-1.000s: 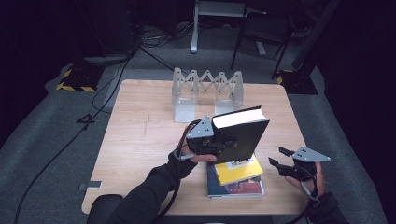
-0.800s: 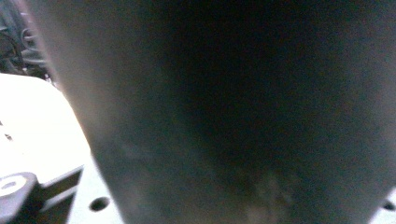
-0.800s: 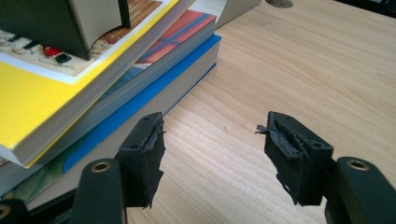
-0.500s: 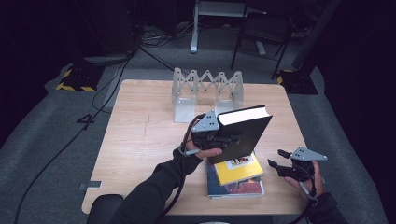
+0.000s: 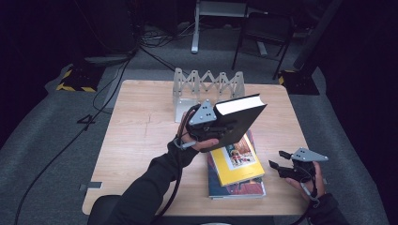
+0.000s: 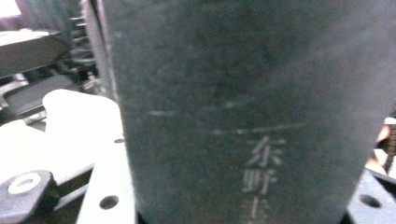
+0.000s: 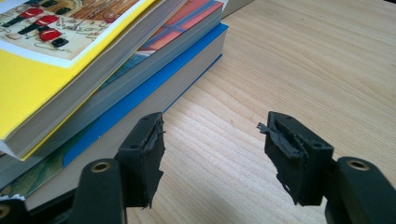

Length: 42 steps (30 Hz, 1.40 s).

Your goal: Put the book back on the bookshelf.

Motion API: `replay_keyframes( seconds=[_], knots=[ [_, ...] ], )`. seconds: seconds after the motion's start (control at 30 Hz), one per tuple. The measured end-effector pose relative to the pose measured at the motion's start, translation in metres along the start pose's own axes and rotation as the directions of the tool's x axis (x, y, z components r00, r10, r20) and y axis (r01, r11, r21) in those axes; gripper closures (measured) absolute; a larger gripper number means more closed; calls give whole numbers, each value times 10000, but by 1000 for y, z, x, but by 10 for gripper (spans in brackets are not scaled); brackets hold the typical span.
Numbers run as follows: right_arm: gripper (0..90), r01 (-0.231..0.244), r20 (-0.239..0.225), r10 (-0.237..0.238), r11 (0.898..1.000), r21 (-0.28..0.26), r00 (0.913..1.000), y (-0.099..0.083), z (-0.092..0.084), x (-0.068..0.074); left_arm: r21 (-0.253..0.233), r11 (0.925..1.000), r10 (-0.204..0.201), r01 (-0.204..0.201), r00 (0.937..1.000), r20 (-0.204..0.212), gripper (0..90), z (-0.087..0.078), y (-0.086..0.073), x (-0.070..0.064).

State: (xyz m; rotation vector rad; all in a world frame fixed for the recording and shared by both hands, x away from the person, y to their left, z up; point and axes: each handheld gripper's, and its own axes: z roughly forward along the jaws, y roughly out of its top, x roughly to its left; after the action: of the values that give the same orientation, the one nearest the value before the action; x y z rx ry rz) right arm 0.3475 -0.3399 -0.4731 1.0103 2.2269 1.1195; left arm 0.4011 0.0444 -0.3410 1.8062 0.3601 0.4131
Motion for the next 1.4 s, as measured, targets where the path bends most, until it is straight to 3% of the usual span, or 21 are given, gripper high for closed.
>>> replay_keyframes(
  seconds=[0.1,0.27,0.4,0.53,0.63,0.7,0.8,0.87,0.97,1.0,1.1,1.17,1.2,1.3,1.33,1.4],
  knots=[
    [377,-37,14,37,10000,24,10000,0,0,0,132,9999,-10,17,9986,-537,515,-13,-3,10],
    [377,-18,25,17,10000,70,10000,0,1,1,149,9997,-161,185,9888,-1485,516,-38,-11,29],
    [377,-42,22,41,9999,104,10000,0,2,1,147,9992,-322,366,9720,-2328,517,-54,-17,43],
    [377,5,7,-5,9999,112,10000,0,3,1,310,9983,-373,495,9491,-3129,517,-62,-25,55],
    [377,14,4,-14,9999,143,10000,0,3,1,308,9962,-656,821,9312,-3586,518,-62,-32,64],
    [377,27,33,-28,9999,161,10000,0,3,1,410,9943,-747,987,9163,-3934,518,-60,-36,69],
    [377,34,38,-35,9999,161,10000,0,3,1,371,9905,-1028,1321,8937,-4366,518,-51,-43,75],
    [378,58,25,-58,9999,148,10000,0,3,1,313,9884,-1187,1488,8837,-4527,518,-46,-47,78],
    [378,42,37,-43,9998,172,10000,-1,3,1,372,9856,-1245,1648,8574,-4993,518,-32,-54,82],
    [378,42,37,-43,9998,172,10000,-1,3,1,372,9856,-1245,1648,8574,-4993,519,-32,-54,82],
    [378,96,56,-97,9998,188,9999,-1,3,1,335,9833,-1330,1787,8329,-5372,518,-21,-60,86],
    [378,126,70,-128,9997,196,9999,-1,3,1,327,9826,-1341,1827,8206,-5555,519,-16,-62,88],
    [378,129,66,-131,9997,198,9999,-1,3,0,336,9820,-1351,1858,8155,-5627,518,-14,-63,89],
    [378,134,79,-135,9997,214,9999,-1,3,0,397,9809,-1342,1903,8104,-5703,518,-9,-66,93],
    [378,141,66,-142,9997,207,9999,-1,3,1,367,9786,-1441,2025,8016,-5803,519,-6,-68,93],
    [378,190,55,-191,9996,208,9998,-1,3,1,361,9768,-1493,2112,7920,-5920,519,-4,-72,96]
  ],
)
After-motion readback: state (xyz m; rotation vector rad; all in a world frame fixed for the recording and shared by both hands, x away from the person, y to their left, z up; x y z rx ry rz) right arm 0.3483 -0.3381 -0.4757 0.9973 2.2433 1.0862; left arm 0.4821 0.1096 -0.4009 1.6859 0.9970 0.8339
